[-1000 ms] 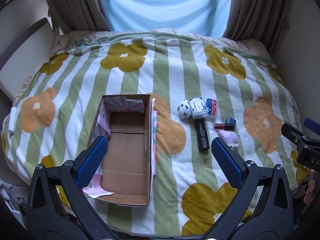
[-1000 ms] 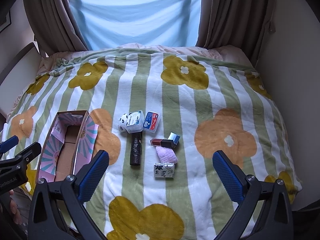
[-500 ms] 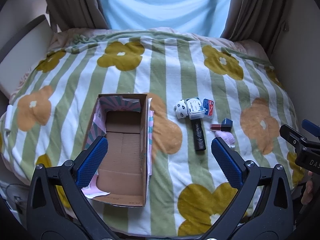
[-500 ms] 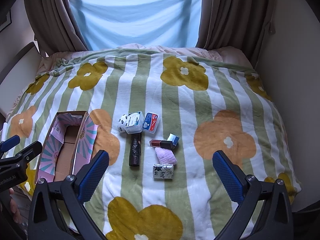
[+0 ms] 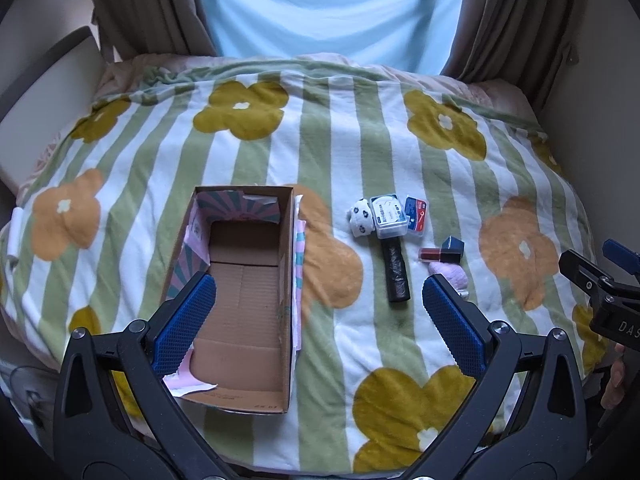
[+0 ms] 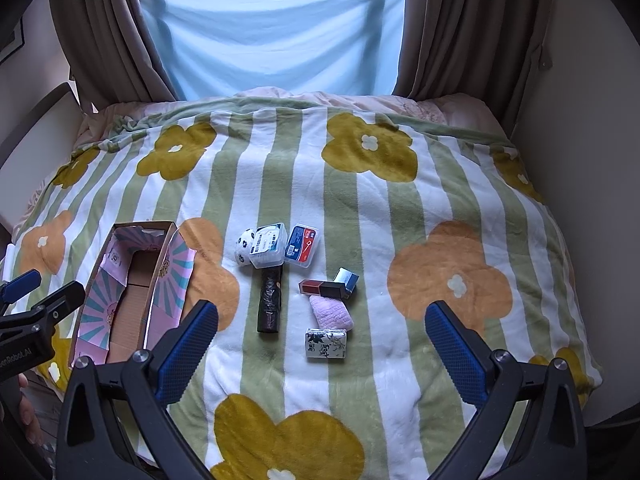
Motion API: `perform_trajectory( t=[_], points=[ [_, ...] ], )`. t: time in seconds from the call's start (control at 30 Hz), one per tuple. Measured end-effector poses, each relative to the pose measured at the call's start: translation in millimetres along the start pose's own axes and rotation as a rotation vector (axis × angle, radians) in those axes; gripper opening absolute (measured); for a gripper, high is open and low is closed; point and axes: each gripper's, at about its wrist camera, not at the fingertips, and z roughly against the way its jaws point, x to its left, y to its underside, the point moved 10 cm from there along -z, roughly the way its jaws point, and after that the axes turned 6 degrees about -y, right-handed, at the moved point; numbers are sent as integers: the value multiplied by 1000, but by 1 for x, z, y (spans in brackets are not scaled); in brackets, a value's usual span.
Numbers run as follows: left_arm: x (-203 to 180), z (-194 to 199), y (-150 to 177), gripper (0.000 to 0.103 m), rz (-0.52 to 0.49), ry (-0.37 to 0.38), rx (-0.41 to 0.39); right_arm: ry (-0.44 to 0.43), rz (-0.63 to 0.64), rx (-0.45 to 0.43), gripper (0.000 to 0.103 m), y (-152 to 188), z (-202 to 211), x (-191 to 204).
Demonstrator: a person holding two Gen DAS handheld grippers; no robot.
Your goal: Organize objects
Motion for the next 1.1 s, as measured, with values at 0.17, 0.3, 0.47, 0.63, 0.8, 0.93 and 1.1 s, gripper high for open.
perform_trajectory(
  t=[0.17, 0.3, 0.47, 0.63, 0.8, 0.93, 1.1],
  points=[
    [0, 0, 0, 102, -1, 0, 0, 1, 5, 2, 102, -2, -1, 0],
    [2, -1, 1, 102, 2, -1, 1, 1, 5, 3, 102, -2, -2, -1],
    [3, -1, 1, 102, 1, 1, 2, 1, 3, 3, 102, -2, -3, -2],
    [2, -3, 3, 102, 0, 3, 5, 0, 5, 2, 102, -1, -3, -2],
    [-7, -9, 4, 102, -1, 9, 19, 2, 5, 4, 103, -1, -3, -4],
    [-14, -16, 4, 102, 2, 15, 38, 1, 1, 19, 102, -1, -8, -9],
    [-27, -30, 9, 102, 5, 31, 86, -9, -8, 57, 103, 6, -23, -23]
  ],
)
